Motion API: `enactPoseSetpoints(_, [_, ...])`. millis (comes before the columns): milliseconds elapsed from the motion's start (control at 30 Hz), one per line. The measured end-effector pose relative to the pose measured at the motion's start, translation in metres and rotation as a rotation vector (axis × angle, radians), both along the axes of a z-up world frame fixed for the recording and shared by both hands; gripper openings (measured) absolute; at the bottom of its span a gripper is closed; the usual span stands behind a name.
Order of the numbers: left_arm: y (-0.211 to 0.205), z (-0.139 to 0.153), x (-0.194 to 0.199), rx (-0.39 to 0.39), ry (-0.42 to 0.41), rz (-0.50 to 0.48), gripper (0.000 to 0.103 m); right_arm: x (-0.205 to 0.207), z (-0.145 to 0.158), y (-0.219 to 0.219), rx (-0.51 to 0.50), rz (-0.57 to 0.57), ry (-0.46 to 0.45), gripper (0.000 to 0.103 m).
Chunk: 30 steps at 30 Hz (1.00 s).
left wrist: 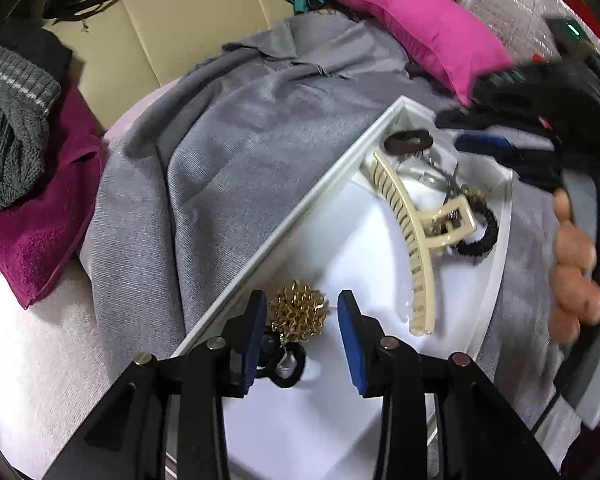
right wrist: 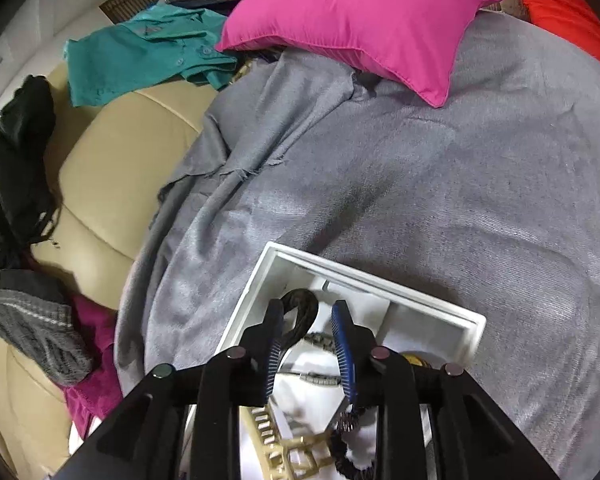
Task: Organize jewelry
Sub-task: 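Move both open tools back toward the red and silver bangles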
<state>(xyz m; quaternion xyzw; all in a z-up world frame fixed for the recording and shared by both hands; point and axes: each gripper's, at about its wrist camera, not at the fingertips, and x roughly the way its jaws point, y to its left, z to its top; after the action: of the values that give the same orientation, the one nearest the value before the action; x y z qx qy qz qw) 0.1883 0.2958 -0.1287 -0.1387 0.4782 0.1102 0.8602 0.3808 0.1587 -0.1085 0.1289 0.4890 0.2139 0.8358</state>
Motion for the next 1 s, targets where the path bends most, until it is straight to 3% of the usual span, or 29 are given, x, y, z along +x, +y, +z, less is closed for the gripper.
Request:
enactPoseSetpoints(133, [0.001, 0.013, -0.007, 0.021, -0.065, 0.030, 0.048, -0.018, 0.017, -0.033, 0.028, -0.020, -0.053, 0.028])
enactPoseSetpoints(333, [-0.021, 0.036, -0.018, 0.102, -0.170, 0.028, 0.048, -0.047, 0.036, -0.112, 0.051, -0.103, -0.096, 0.028])
enactPoseSetpoints(400, [-0.033, 0.044, -0.019, 0.148, -0.202, 0.010, 0.049, -0.059, 0.038, -0.140, 0.054, -0.133, -0.099, 0.028])
enactPoseSetpoints(567, [-0.091, 0.062, -0.025, 0.237, -0.292, -0.106, 0.062, -0.096, 0.034, -0.220, 0.087, -0.225, -0.100, 0.028])
enactPoseSetpoints(800, [-0.178, 0.068, -0.020, 0.300, -0.310, -0.278, 0.062, -0.144, 0.020, -0.342, 0.158, -0.407, -0.093, 0.028])
enactPoseSetpoints(1000, [-0.220, 0.062, -0.009, 0.270, -0.282, -0.350, 0.062, -0.174, 0.013, -0.443, 0.249, -0.595, -0.092, 0.028])
